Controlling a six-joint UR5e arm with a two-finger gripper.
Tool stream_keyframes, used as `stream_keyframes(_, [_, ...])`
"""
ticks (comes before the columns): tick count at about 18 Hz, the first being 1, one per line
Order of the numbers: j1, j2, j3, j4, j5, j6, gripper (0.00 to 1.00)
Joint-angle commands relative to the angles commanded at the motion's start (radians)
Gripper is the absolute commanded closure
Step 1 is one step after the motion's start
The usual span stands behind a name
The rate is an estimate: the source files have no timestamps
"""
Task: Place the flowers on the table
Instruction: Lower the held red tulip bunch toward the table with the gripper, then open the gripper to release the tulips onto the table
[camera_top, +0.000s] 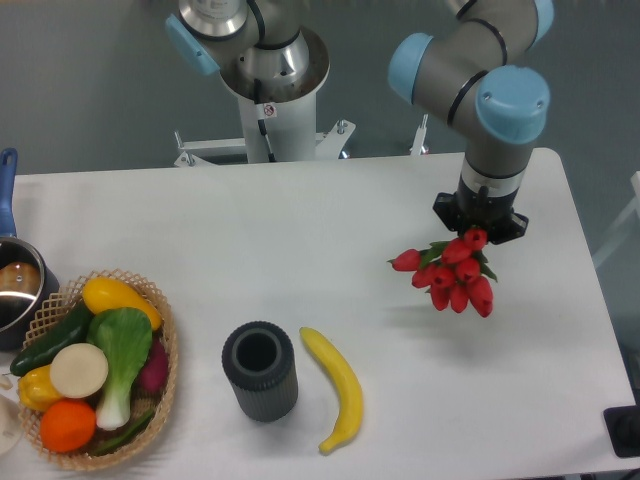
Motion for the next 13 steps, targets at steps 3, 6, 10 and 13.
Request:
stream_keyframes(3, [-0.024, -0.017, -0.015, 0.002, 0.003, -0.002, 0.88])
stream_keyframes(6, [-0.025, -0.020, -0.015, 0.003, -0.001, 0.000, 0.62])
stream_keyframes(10, [-0.018, -0.017, -0.020, 0.003, -0.006, -0.002, 0.00])
stream_keyframes(13, [-0.017, -0.017, -0.018, 0.038, -0.005, -0.002, 0.00])
